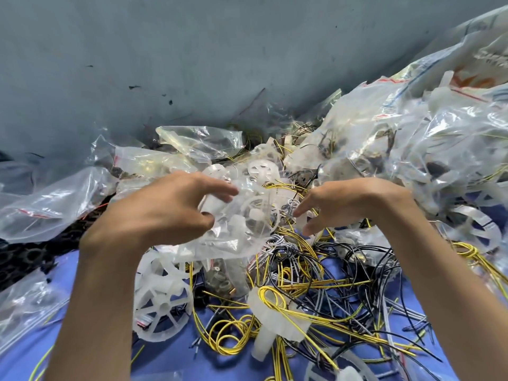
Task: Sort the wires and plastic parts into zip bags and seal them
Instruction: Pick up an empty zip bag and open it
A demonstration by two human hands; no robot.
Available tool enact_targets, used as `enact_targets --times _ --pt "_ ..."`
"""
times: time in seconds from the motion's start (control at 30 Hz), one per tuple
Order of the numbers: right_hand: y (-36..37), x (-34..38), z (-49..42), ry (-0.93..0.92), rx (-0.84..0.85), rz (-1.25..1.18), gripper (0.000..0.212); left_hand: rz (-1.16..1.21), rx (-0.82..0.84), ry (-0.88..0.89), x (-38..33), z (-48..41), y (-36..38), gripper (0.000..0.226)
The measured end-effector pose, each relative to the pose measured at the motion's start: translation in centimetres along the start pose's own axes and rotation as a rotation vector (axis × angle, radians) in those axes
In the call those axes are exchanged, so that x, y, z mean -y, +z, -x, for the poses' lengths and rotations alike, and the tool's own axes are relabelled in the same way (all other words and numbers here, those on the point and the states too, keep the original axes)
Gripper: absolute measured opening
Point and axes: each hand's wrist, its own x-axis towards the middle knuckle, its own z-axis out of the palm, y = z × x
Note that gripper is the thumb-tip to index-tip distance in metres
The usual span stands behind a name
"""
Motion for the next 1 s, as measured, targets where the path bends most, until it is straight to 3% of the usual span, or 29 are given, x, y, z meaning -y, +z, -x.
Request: enact_targets --times 0.13,0.43,0.67,1.0 --pt "0.4 -0.4 -0.9 -0.011 0.001 0.002 0.046 -0.041 0.04 0.017 0.1 -0.2 0.2 0.058" --pt "0.3 -0.3 -0.6 -0.065 -0.076 -0.048 0.038 0.025 -0.109 0.026 0.6 -0.7 0.5 0.049" --pt "0.9 0.0 -1.4 -0.064 -0.244 -0.086 0.023 0.08 -0.203 0.032 0.5 -0.9 0.6 0.056" --pt "0.3 -0.7 -1.0 -0.104 -0.434 -0.128 0.019 0.137 -0.281 0.007 0.5 -1.0 0.7 0.056"
